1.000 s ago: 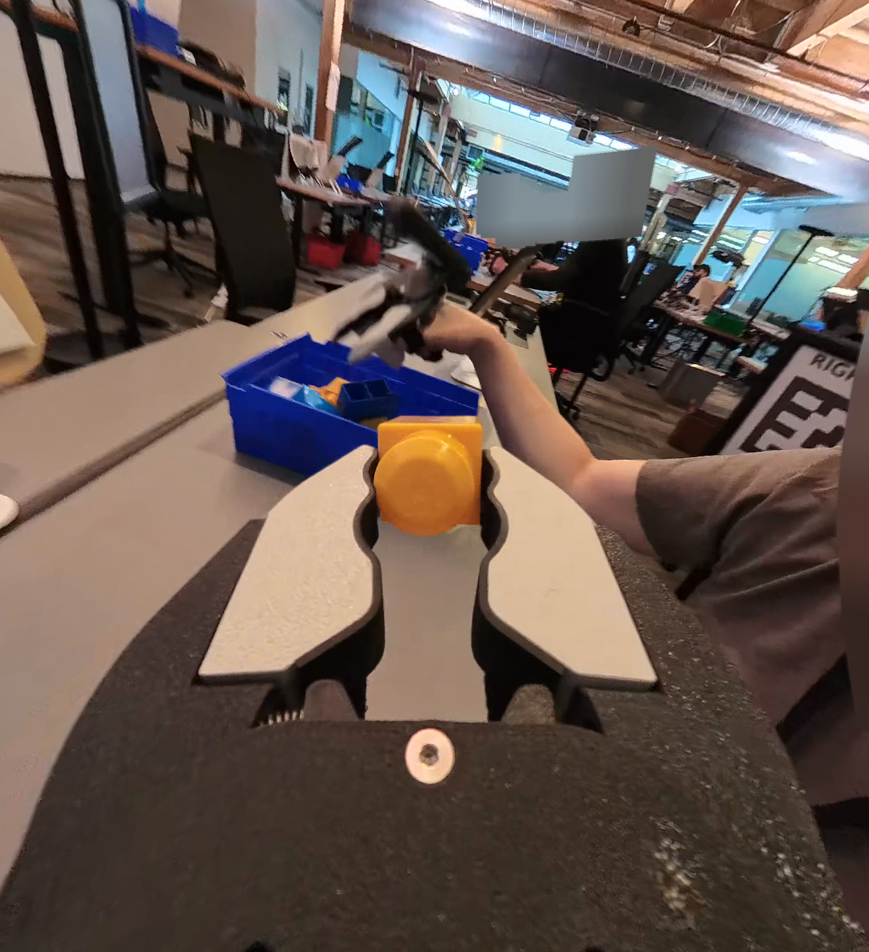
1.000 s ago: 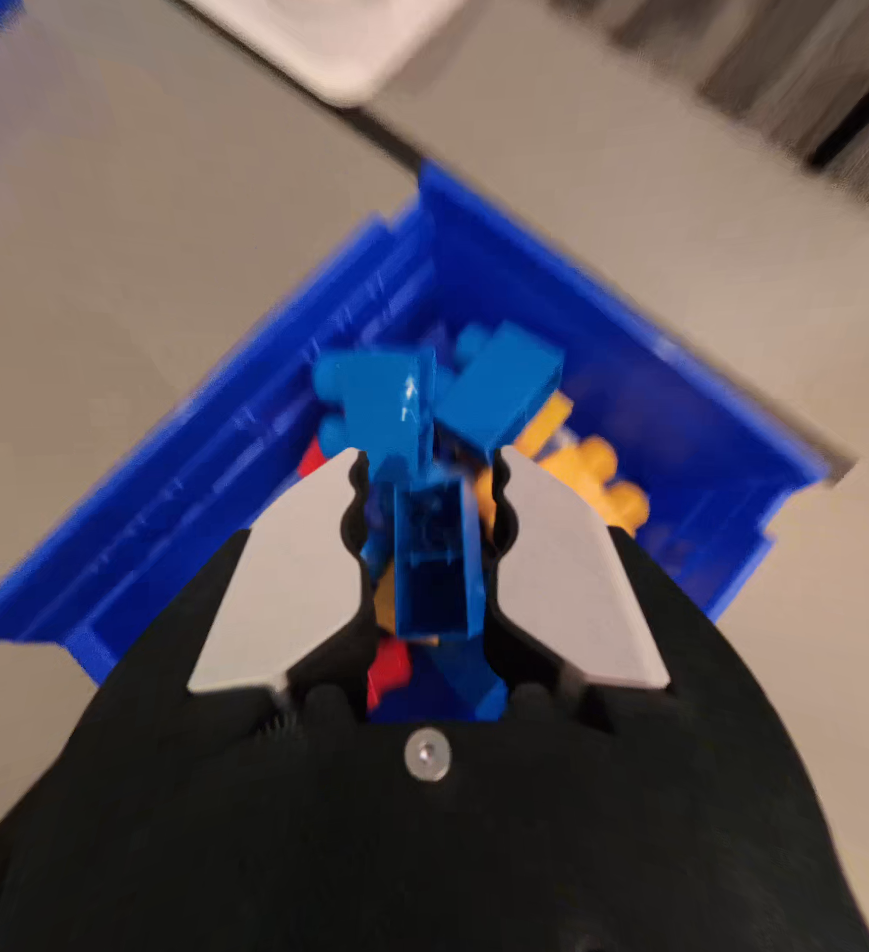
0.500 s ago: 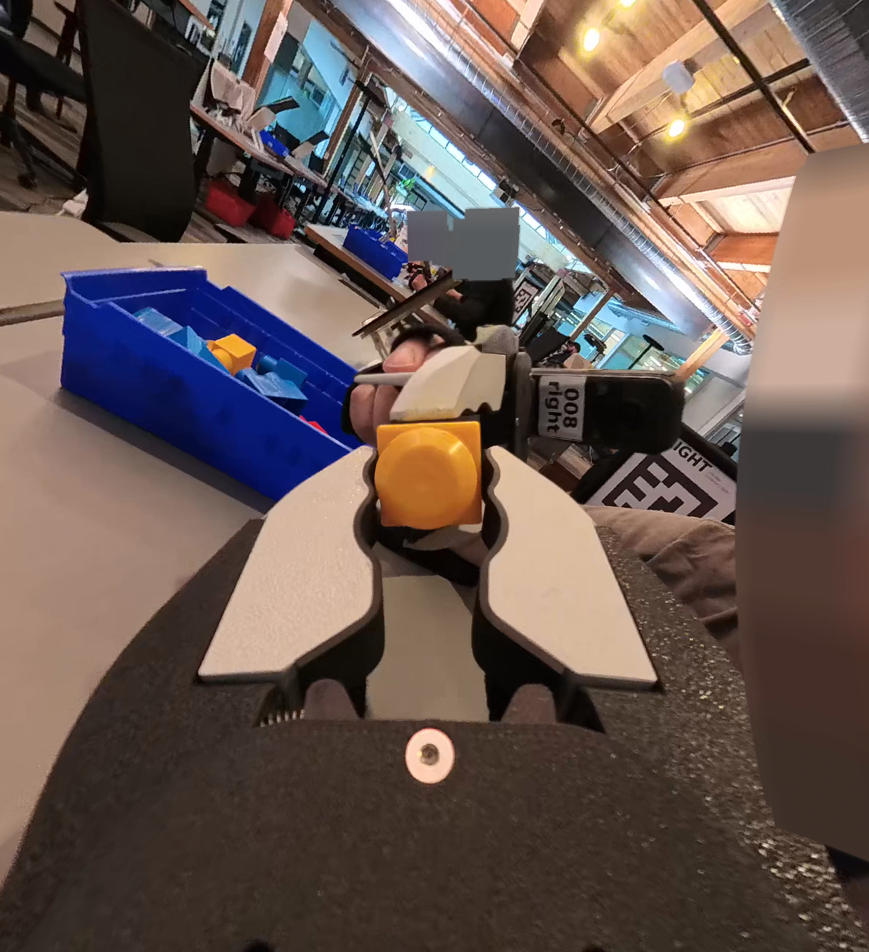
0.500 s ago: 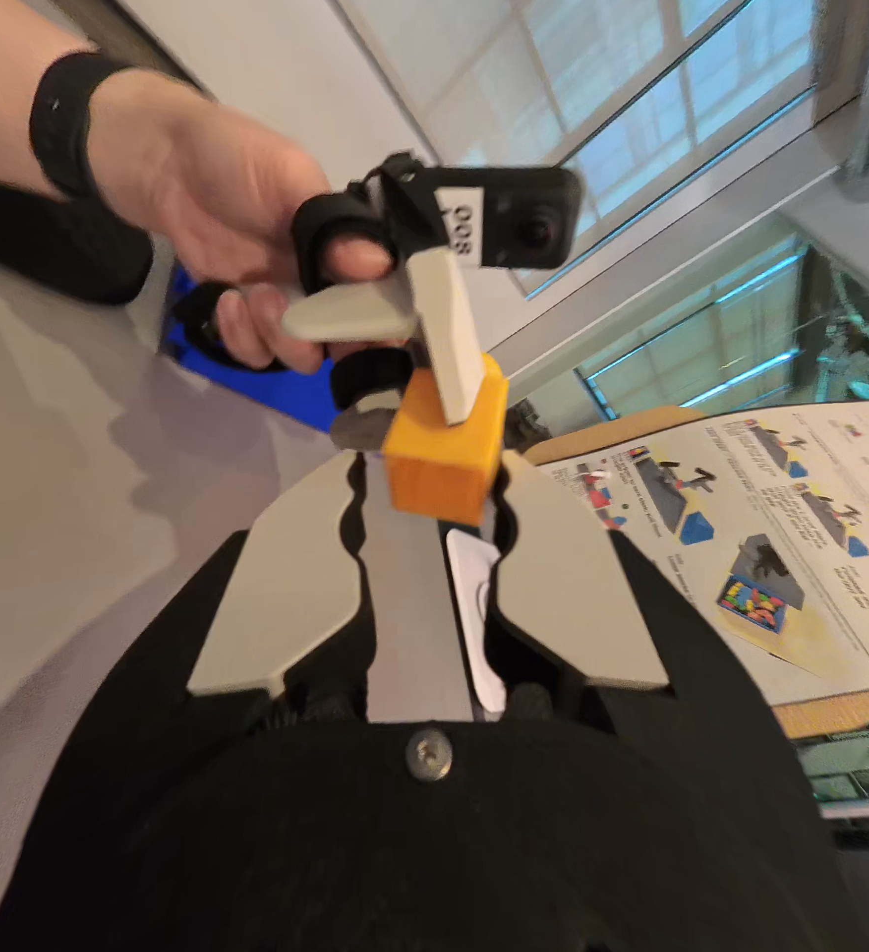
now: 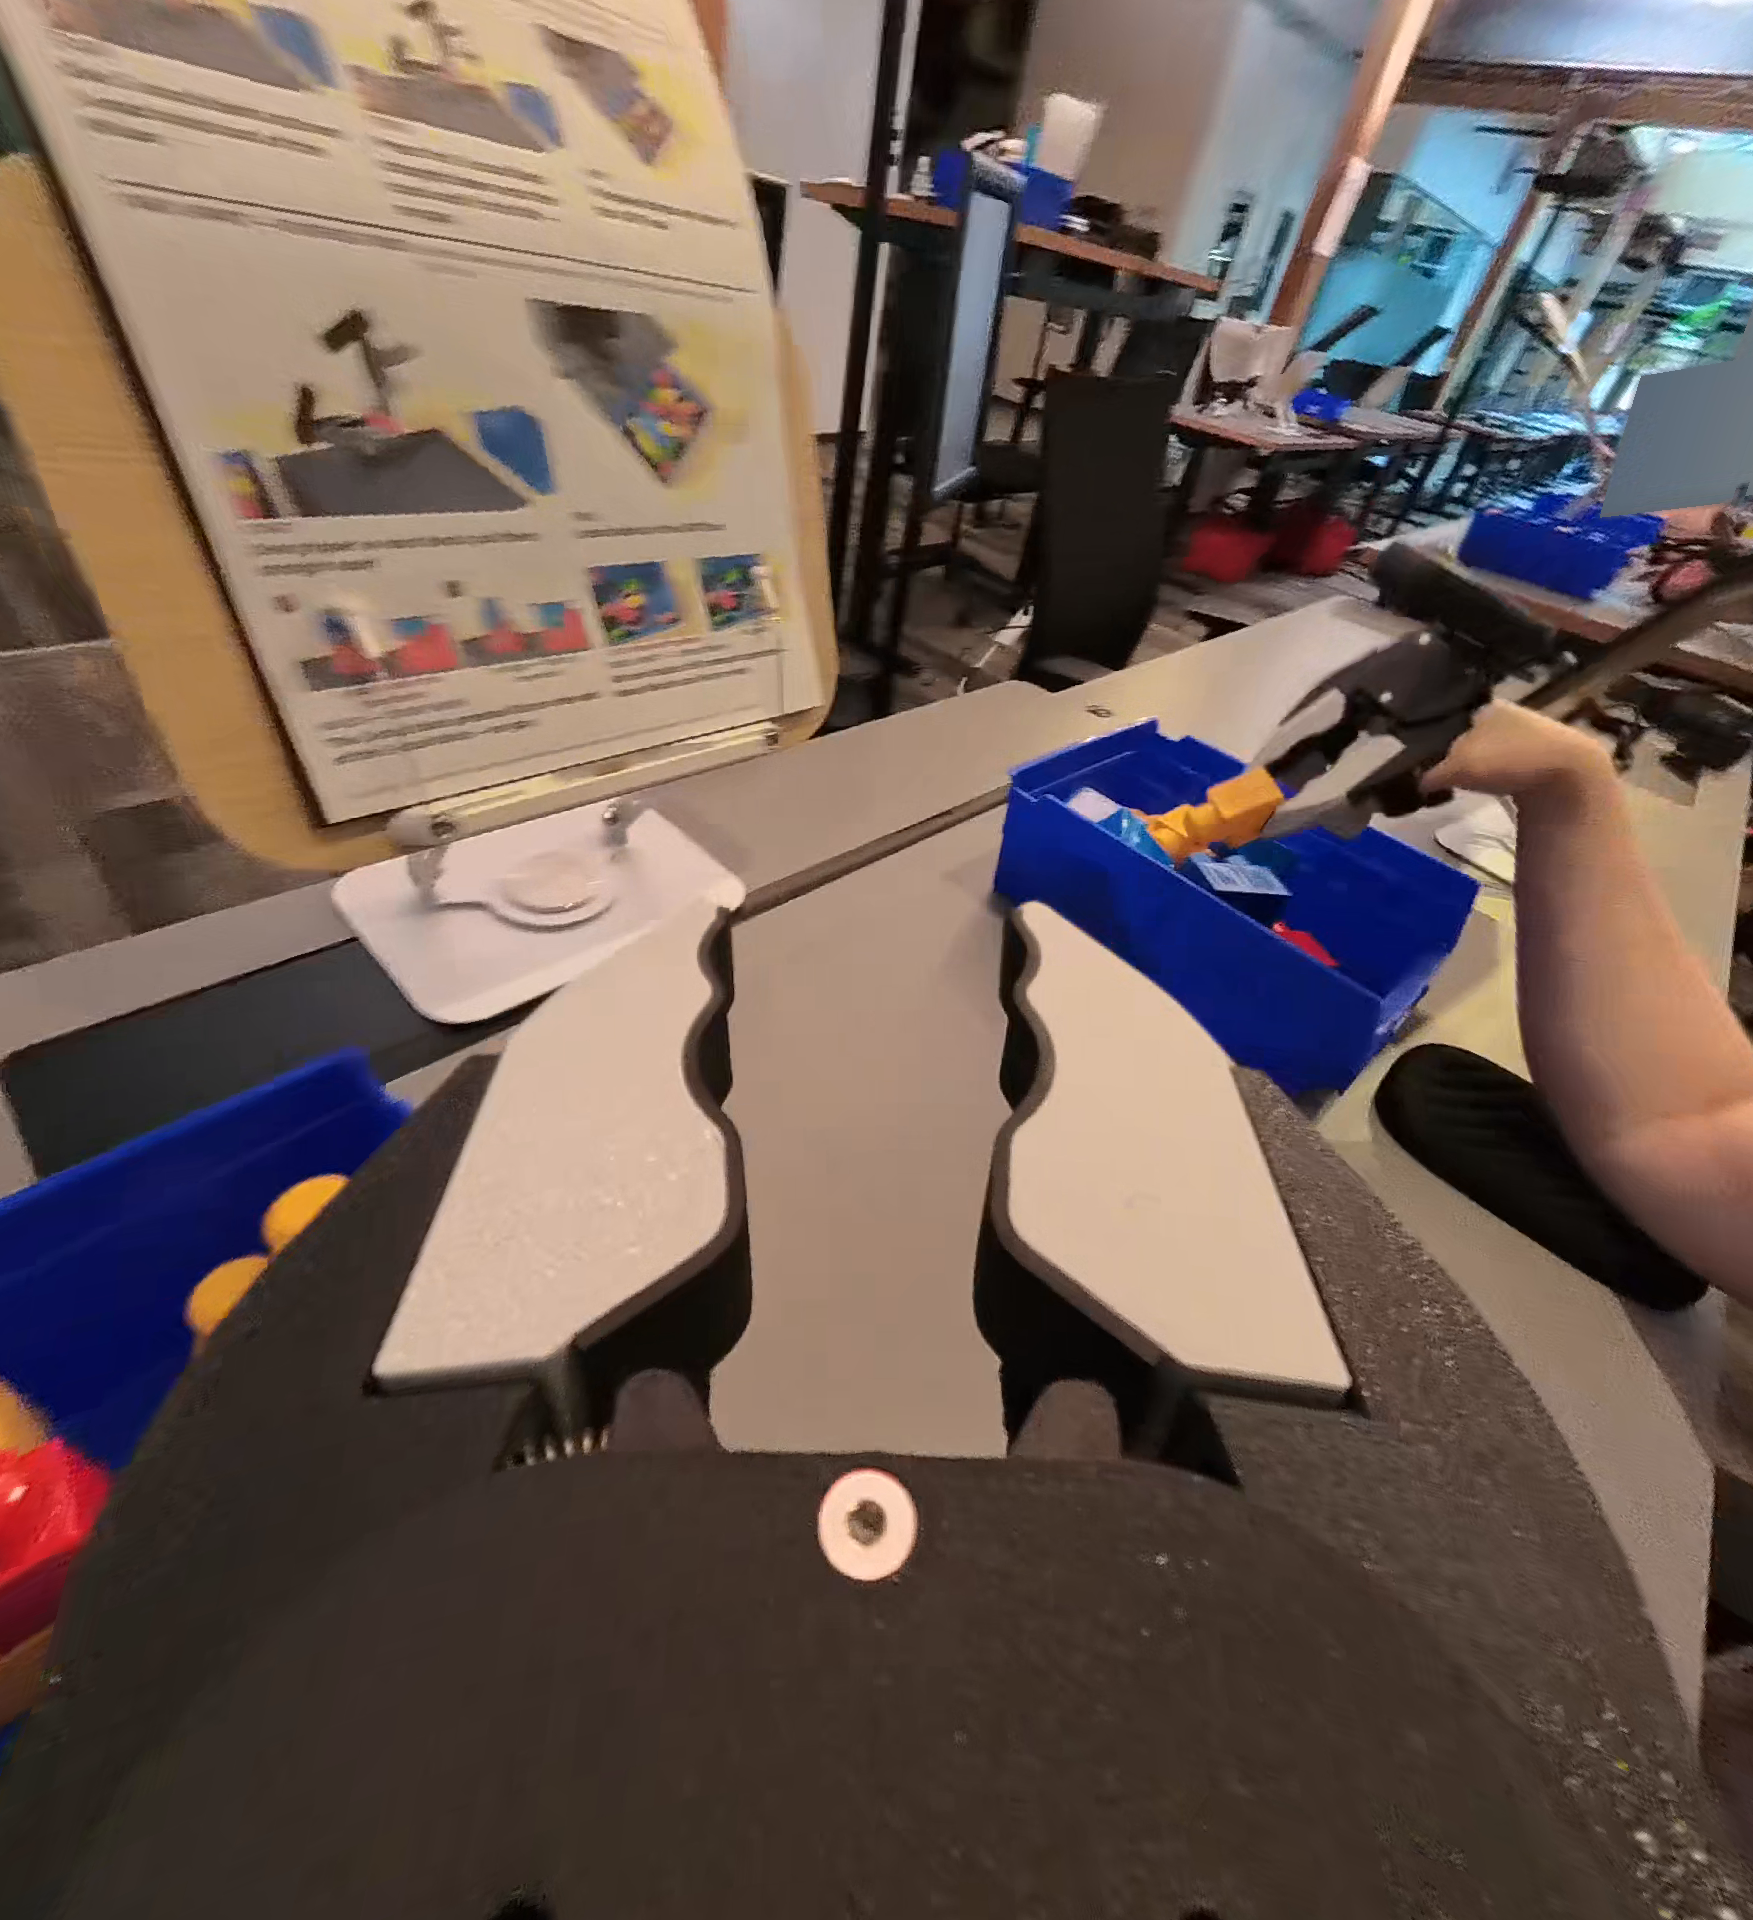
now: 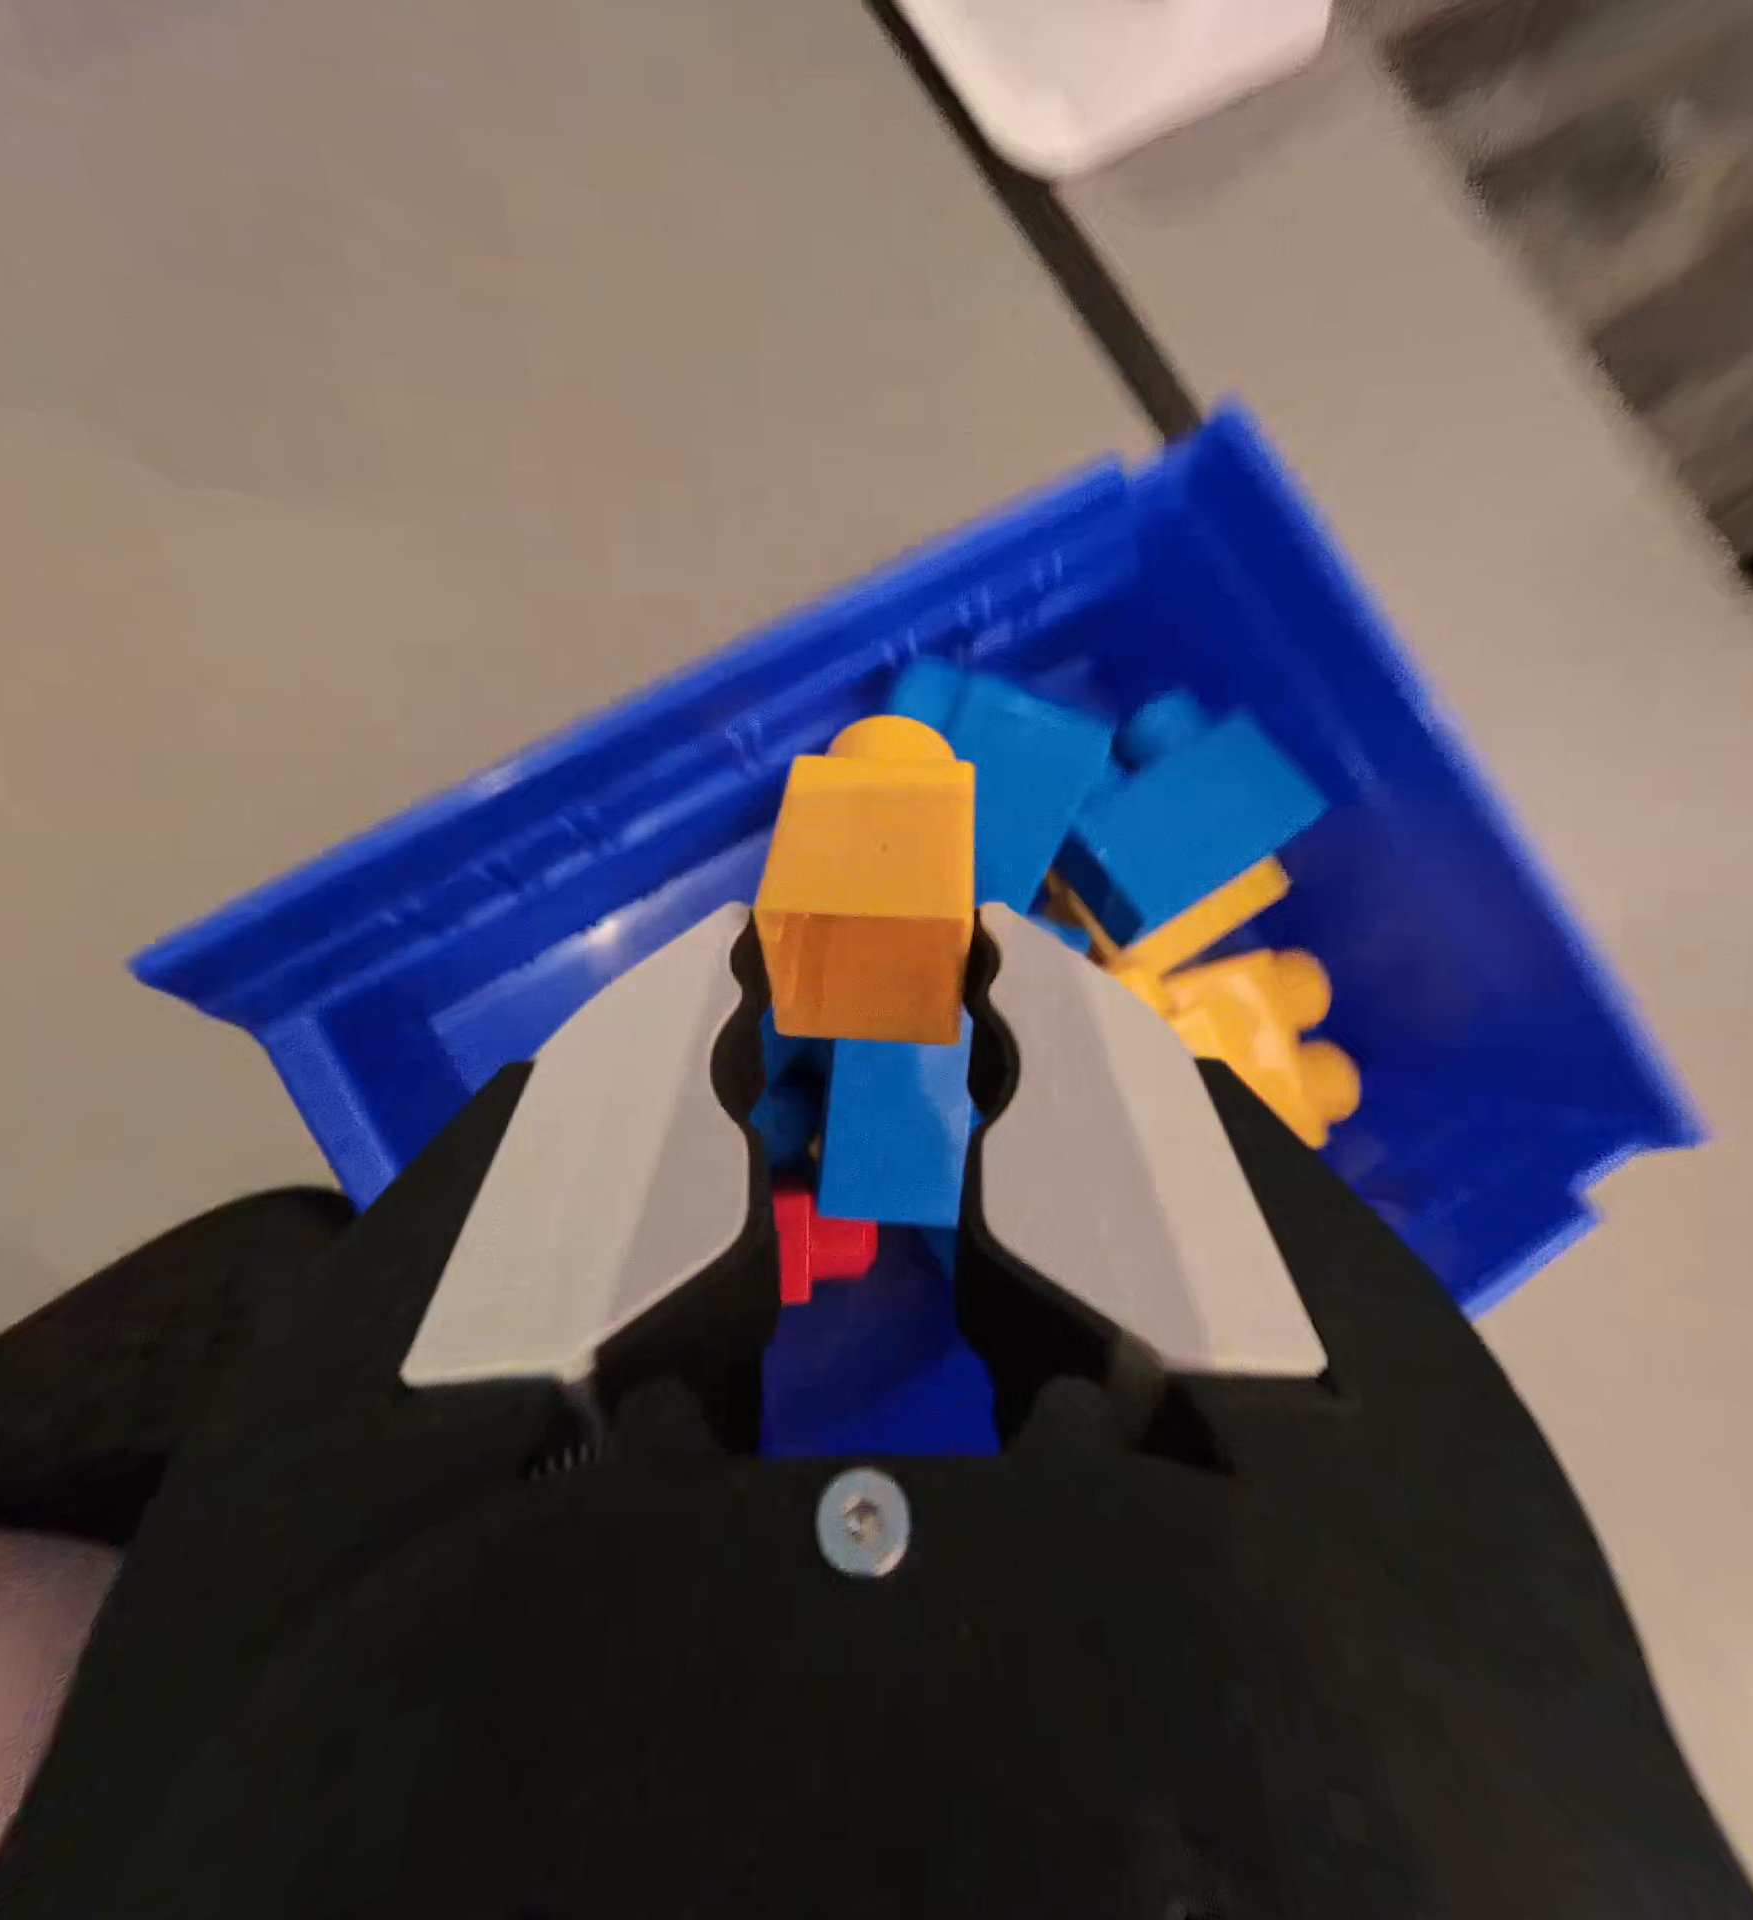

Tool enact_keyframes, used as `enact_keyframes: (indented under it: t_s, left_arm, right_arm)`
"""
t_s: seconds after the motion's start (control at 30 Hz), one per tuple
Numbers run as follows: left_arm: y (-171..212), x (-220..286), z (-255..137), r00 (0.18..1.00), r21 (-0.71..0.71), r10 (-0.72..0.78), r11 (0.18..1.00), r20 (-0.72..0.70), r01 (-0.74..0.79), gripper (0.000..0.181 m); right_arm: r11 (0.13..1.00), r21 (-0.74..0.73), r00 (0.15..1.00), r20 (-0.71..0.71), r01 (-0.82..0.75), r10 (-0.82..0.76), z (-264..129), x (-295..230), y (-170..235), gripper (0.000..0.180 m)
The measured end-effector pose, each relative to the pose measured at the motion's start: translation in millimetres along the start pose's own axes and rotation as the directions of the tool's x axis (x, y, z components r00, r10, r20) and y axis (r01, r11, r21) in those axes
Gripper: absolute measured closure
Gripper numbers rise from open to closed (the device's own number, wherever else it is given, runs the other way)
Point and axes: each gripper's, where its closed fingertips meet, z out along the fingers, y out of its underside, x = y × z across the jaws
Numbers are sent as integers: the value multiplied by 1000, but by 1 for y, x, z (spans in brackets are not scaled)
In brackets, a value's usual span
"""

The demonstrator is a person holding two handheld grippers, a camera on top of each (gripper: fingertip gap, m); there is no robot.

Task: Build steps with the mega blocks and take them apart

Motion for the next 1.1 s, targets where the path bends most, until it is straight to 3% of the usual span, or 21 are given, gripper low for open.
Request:
enact_keyframes:
  t_s: [0.13, 0.2, 0.3, 0.47, 0.63, 0.77, 0.87, 0.97, 1.1]
  left_arm:
    - [4, -19, -17, 999, -46, -42, 998, 32, 44, 131]
    - [7, -41, -28, 992, -65, -30, 997, 122, 38, 131]
    - [27, -85, -46, 955, -178, 35, 984, 293, 18, 126]
    - [82, -154, -59, 898, -366, 81, 926, 432, 92, 124]
    - [122, -200, -34, 855, -352, 24, 917, 518, 188, 128]
    - [153, -229, -32, 766, -460, 174, 871, 618, 174, 126]
    - [168, -236, -33, 747, -540, 254, 825, 614, 164, 124]
    - [176, -234, -25, 772, -545, 240, 823, 589, 161, 132]
    - [188, -236, -33, 777, -639, 313, 756, 546, 144, 141]
  right_arm:
    - [987, -88, 991, -3, -137, 137, 29, 27, 33, 141]
    - [981, -116, 987, -64, -156, 150, 33, 38, 37, 133]
    - [993, -33, 983, -151, -112, 106, 20, 45, 16, 131]
    - [990, 139, 969, -248, 18, 17, -8, 36, -37, 127]
    - [987, 117, 953, -293, 113, -75, -7, 25, -52, 128]
    - [989, 74, 954, -281, 126, -100, 3, 22, -50, 128]
    - [987, 44, 950, -280, 155, -137, 10, 21, -49, 129]
    - [986, 38, 953, -264, 165, -149, 16, 18, -52, 130]
    - [984, 17, 954, -246, 178, -168, 23, 13, -52, 132]
